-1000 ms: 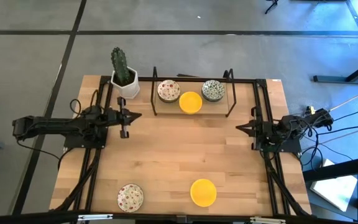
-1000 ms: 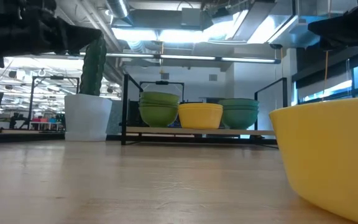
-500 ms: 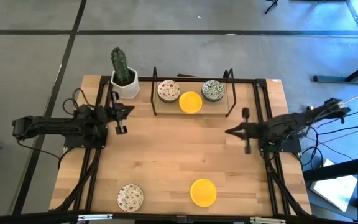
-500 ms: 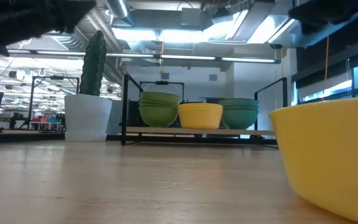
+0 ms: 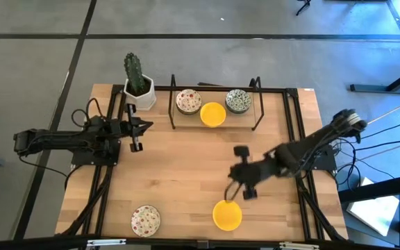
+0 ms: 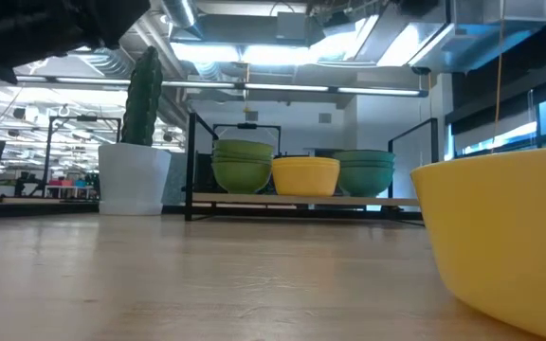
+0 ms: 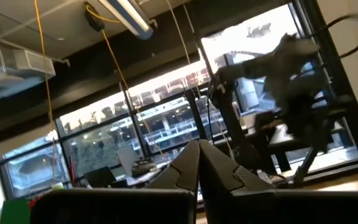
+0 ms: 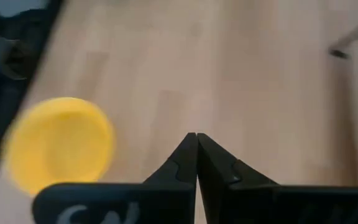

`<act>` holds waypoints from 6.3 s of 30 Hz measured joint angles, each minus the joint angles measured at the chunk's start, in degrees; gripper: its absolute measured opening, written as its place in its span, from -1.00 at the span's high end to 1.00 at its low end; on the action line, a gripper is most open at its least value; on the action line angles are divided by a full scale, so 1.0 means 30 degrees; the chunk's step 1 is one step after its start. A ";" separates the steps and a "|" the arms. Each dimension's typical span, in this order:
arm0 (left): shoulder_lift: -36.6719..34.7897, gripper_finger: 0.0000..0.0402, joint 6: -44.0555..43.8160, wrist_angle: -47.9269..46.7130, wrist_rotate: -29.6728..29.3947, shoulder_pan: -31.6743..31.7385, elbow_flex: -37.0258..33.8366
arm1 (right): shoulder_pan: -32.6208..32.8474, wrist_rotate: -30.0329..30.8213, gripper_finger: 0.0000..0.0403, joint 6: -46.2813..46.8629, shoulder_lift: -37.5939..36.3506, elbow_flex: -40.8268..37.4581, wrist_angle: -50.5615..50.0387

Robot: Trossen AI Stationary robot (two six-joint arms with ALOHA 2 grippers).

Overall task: Pick & Place Mini bowls
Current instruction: Stack the yellow bowl on the top of the yellow bowl on the shelf

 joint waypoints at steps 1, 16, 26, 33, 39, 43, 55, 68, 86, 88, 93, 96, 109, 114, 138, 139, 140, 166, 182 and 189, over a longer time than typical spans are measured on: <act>0.0004 0.97 -0.0093 -0.0105 0.0007 0.0000 0.0000 | 0.0423 0.0013 0.96 0.0013 0.0562 0.0622 -0.0249; -0.0001 0.96 -0.0965 -0.0807 0.0015 0.0000 0.0000 | 0.2893 -0.0548 0.26 0.1445 0.5048 0.1999 -0.0265; 0.0004 0.98 -0.1168 -0.1341 0.0015 0.0000 0.0000 | 0.2873 -0.1099 -0.46 0.0891 0.7138 0.1840 0.1276; -0.0003 0.98 -0.1156 -0.1337 0.0021 0.0000 0.0000 | 0.2693 -0.1766 -0.52 0.0953 0.8241 0.1840 0.1310; 0.0004 0.96 -0.1120 -0.1550 0.0016 0.0000 0.0000 | 0.2610 -0.1730 -0.50 0.0829 0.8838 0.1840 0.1121; -0.0003 0.97 -0.1120 -0.1561 0.0022 0.0000 0.0000 | 0.2366 -0.2131 -0.43 0.0768 0.9074 0.1826 0.1165; -0.0001 0.96 -0.1121 -0.1627 0.0022 0.0000 0.0000 | 0.1977 -0.2973 -0.06 0.0634 0.9895 0.1818 0.1128; 0.0001 0.96 -0.1127 -0.1627 0.0015 0.0000 0.0000 | 0.1671 -0.3089 0.81 0.0614 0.9982 0.1822 -0.0060; 0.0004 0.98 -0.1127 -0.1641 0.0000 0.0007 0.0000 | -0.3185 -0.3599 0.97 -0.1659 0.3846 0.1818 0.0746; 0.0003 0.97 -0.1127 -0.1640 -0.0001 0.0007 0.0000 | -0.4338 -0.3589 0.97 -0.1688 0.2976 0.1818 0.1032; -0.0003 0.96 -0.1127 -0.1642 -0.0022 0.0015 0.0000 | -0.7865 -0.3686 0.97 -0.1736 0.1692 0.2530 0.1413; -0.0003 0.97 -0.1127 -0.1642 -0.0030 0.0029 0.0000 | -1.0076 -0.4055 0.97 -0.1805 0.1811 0.4130 -0.0114; -0.0003 0.98 -0.0668 -0.1716 -0.0117 0.0029 0.0000 | -1.6680 -0.7836 0.97 -0.4047 0.7001 1.1779 -0.6255; -0.0002 0.97 -0.0661 -0.1774 0.0130 0.0023 0.0000 | -1.7470 -0.8510 0.97 -0.4476 0.8600 1.1931 -0.6626; -0.0003 0.98 -0.0617 -0.1771 0.0153 0.0029 0.0000 | -1.9436 -0.7129 0.97 -0.4678 1.0629 1.1916 -0.7159; -0.0003 0.97 -0.0620 -0.1771 0.0153 0.0029 0.0000 | -1.9439 -0.7126 0.97 -0.4664 1.0629 1.1916 -0.7162; -0.0003 0.97 -0.0619 -0.1772 0.0154 0.0029 0.0000 | -1.9443 -0.7126 0.97 -0.4622 1.0629 1.1916 -0.7155; -0.0011 0.96 -0.0632 -0.1765 0.0175 0.0022 0.0000 | -1.9264 -0.7126 0.97 -0.4070 1.0711 1.1902 -0.7748; -0.0040 0.96 -0.0641 -0.1765 0.0175 0.0022 0.0000 | -1.9246 -0.7129 0.84 -0.4545 1.1525 1.1894 -0.7720; -0.0032 0.98 -0.0646 -0.1765 0.0175 0.0022 0.0000 | -1.9246 -0.7057 0.60 -0.4376 1.1525 1.1894 -0.7558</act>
